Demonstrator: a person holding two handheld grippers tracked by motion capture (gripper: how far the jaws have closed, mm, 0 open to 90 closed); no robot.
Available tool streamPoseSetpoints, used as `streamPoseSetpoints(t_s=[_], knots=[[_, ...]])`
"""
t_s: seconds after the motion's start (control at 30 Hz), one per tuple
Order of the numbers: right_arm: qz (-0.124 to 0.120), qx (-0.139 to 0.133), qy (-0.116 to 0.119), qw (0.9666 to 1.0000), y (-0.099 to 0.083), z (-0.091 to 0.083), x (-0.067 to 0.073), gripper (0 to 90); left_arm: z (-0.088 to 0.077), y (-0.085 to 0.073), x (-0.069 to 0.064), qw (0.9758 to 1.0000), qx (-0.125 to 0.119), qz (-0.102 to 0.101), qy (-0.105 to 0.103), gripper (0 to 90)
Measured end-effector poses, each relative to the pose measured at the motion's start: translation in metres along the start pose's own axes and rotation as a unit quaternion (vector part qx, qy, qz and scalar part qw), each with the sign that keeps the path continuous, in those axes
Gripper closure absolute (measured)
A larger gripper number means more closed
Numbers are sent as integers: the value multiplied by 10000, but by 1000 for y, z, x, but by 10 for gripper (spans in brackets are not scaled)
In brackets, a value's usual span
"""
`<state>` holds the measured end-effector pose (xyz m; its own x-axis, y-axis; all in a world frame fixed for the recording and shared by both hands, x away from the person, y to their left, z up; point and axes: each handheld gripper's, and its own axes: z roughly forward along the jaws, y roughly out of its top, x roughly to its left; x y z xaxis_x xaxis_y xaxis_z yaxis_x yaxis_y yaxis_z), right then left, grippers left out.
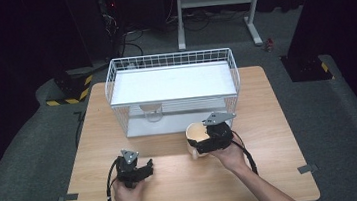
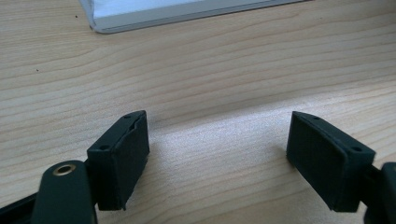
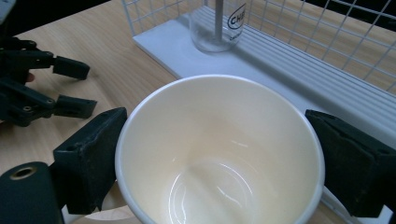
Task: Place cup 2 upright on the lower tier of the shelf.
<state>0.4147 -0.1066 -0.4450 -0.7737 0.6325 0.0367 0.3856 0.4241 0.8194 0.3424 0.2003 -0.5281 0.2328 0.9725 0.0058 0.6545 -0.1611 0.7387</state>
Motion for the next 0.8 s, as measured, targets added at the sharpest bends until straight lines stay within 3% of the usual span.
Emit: streamPoseSetpoints(t_s=[0.1, 0.2, 0.6, 0.8], knots=[[84, 52, 14, 10000, 0, 4, -5, 97, 0, 0, 0, 10000, -9, -10, 0, 215], [33, 130, -137, 9998, 3, 9, -11, 97, 0, 0, 0, 10000, -11, -11, -3, 215], [67, -145, -396, 9991, 18, 11, -22, 98, 0, 0, 0, 10000, 1, 20, -9, 215], [209, -88, -529, 9983, 16, 17, -27, 97, 0, 0, 0, 10000, 2, 25, -13, 215]])
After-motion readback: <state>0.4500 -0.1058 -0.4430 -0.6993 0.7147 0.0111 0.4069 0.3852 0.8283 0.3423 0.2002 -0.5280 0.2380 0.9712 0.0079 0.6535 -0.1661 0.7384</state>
